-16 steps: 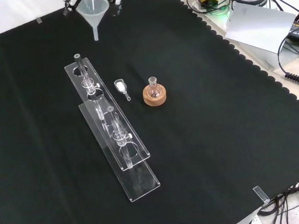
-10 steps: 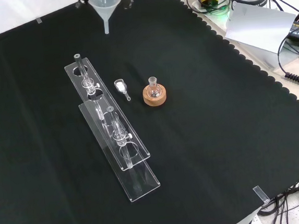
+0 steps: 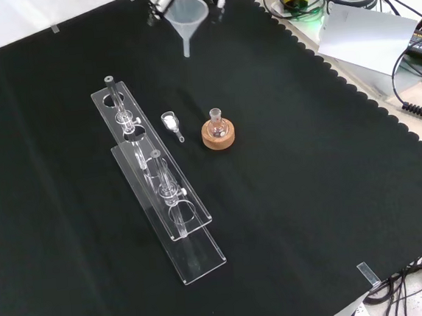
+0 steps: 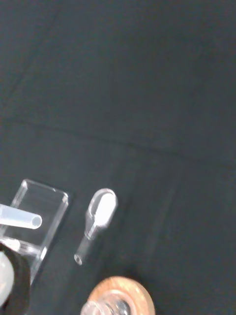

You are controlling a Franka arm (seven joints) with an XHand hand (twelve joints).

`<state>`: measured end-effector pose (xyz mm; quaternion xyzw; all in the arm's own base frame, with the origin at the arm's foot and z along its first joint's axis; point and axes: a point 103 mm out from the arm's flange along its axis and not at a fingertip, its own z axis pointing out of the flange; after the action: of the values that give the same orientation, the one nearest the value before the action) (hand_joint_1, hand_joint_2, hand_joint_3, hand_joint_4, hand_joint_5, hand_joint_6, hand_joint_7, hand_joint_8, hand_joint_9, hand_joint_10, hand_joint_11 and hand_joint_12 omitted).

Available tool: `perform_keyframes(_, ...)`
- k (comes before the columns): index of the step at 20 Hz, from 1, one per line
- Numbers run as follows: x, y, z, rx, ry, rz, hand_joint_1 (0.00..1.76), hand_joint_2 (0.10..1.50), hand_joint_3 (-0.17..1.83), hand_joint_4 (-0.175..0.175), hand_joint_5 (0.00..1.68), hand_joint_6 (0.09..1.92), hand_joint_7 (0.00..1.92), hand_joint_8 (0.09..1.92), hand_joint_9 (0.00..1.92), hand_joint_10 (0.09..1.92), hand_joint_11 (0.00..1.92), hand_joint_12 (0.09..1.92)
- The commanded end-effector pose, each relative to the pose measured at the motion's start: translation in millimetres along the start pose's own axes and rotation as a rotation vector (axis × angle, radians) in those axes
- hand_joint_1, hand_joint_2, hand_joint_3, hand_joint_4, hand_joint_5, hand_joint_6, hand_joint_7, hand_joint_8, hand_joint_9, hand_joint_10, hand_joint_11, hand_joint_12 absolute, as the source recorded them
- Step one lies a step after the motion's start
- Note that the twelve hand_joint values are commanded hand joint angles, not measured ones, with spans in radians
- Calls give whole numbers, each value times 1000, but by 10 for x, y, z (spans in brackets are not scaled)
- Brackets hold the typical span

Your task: Place the funnel on the round-bottom flask.

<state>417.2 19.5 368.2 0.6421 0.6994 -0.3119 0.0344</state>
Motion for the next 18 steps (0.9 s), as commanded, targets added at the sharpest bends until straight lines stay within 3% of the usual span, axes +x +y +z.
perform_keyframes(1, 400, 20, 127, -17, -4, -27, 725, 737, 381, -37, 507, 163, 560, 768, 956, 593, 416, 1322)
perform_keyframes(18, 704, 174, 338, 12, -14, -63, 728, 728, 410, -42, 498, 176, 563, 769, 961, 597, 447, 1305)
